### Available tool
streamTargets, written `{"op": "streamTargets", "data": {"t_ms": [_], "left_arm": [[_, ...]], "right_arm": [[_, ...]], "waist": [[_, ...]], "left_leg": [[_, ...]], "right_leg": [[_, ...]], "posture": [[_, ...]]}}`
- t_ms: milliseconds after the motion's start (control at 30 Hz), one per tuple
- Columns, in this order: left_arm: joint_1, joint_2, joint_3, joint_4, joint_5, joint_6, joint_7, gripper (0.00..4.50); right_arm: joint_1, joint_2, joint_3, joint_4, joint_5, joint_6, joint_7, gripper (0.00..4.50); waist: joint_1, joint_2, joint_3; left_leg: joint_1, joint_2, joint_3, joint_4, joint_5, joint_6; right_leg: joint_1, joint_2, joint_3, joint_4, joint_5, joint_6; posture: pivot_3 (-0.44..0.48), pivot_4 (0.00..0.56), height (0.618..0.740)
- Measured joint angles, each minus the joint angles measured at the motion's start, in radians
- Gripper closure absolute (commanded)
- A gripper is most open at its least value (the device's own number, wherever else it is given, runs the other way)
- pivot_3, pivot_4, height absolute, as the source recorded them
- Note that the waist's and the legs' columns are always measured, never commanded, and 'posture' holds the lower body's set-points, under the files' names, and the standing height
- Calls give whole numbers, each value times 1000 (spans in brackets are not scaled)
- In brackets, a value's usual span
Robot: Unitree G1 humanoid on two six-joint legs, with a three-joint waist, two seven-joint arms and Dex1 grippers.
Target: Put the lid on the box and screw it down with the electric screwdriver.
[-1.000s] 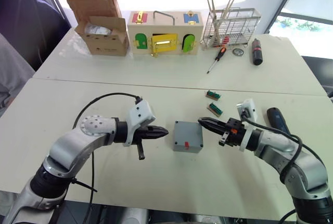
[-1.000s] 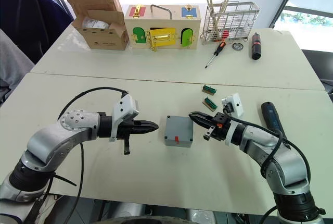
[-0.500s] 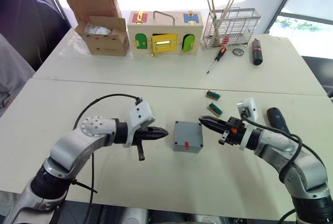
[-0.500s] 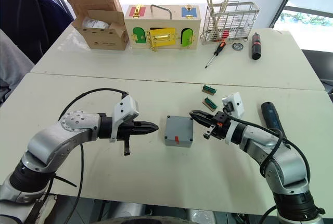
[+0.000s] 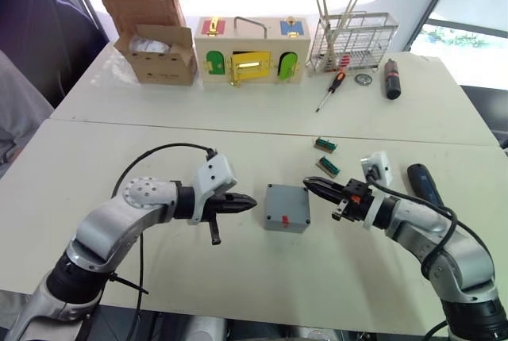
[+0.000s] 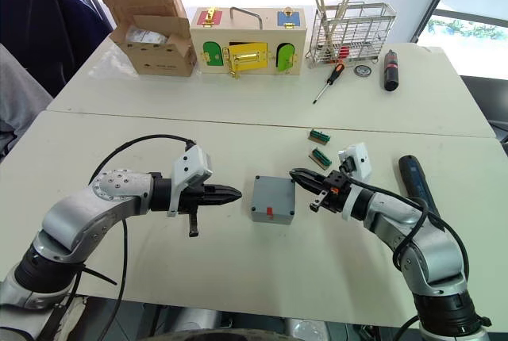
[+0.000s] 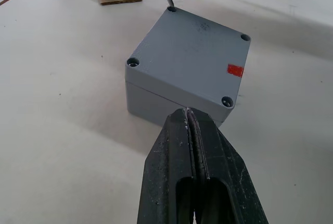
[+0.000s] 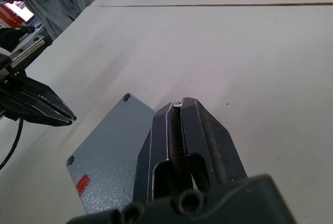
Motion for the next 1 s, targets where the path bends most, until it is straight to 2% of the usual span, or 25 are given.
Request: {"op": "streamTargets", "data": {"t_ms": [533, 567, 633, 767, 833, 1000], "left_arm": [[0, 0, 0, 0, 1, 0, 0, 4500], [0, -1, 0, 0, 1, 0, 0, 4500], [0, -1, 0, 0, 4, 0, 1, 4500], [-2, -1, 0, 0, 7, 0, -1, 4500], [-4, -4, 0, 1, 8, -2, -4, 4500], [-11, -12, -9, 10, 16, -21, -10, 4500]], "right_arm": [[8, 1, 9, -1, -1, -1, -2, 4463], [10, 0, 9, -2, -1, -2, -2, 3824], [20, -1, 9, -6, -1, -1, -1, 3107], [21, -21, 4, -13, 0, 1, 4, 1011], [18, -24, -9, -17, 1, 3, 7, 278], [0, -53, -19, -41, 17, 19, 15, 278]], "waist": [[0, 0, 0], [0, 0, 0], [0, 0, 0], [0, 0, 0], [0, 0, 0], [0, 0, 0]], "left_leg": [[0, 0, 0, 0, 0, 0], [0, 0, 0, 0, 0, 0], [0, 0, 0, 0, 0, 0], [0, 0, 0, 0, 0, 0], [0, 0, 0, 0, 0, 0], [0, 0, 0, 0, 0, 0]], "right_leg": [[0, 0, 0, 0, 0, 0], [0, 0, 0, 0, 0, 0], [0, 0, 0, 0, 0, 0], [0, 0, 0, 0, 0, 0], [0, 0, 0, 0, 0, 0], [0, 0, 0, 0, 0, 0]], "posture": [[0, 150, 740], [0, 150, 740], [0, 150, 740], [0, 150, 740], [0, 150, 740], [0, 150, 740]]}}
